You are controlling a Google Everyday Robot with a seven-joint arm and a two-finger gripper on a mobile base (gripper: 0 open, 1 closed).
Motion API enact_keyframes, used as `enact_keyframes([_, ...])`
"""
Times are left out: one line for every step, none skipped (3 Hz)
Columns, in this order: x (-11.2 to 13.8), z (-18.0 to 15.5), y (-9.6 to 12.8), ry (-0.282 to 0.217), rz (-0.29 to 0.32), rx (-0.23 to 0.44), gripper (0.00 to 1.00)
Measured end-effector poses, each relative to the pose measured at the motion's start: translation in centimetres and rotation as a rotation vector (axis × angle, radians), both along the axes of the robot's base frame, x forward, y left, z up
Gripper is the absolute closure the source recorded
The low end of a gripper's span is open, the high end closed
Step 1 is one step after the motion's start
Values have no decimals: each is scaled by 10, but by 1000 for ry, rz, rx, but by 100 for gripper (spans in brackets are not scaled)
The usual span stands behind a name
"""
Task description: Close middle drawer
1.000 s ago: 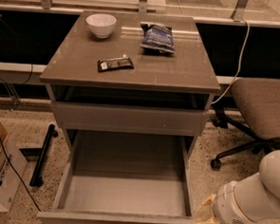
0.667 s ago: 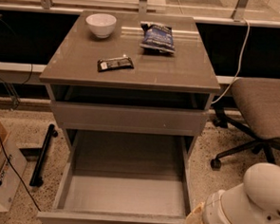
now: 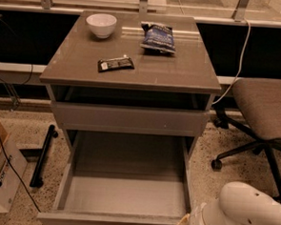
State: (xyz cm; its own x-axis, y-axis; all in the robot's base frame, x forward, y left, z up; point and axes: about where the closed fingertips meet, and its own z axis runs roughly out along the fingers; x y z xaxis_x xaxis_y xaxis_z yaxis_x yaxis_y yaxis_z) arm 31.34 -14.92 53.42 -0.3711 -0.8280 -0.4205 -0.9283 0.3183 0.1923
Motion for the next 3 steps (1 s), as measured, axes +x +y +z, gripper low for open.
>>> enact_keyframes([9, -56, 4, 66, -18, 21, 100])
enact_keyframes([23, -115, 6, 137, -67, 68, 100])
enact_keyframes([31, -116, 10, 118, -69, 80, 100])
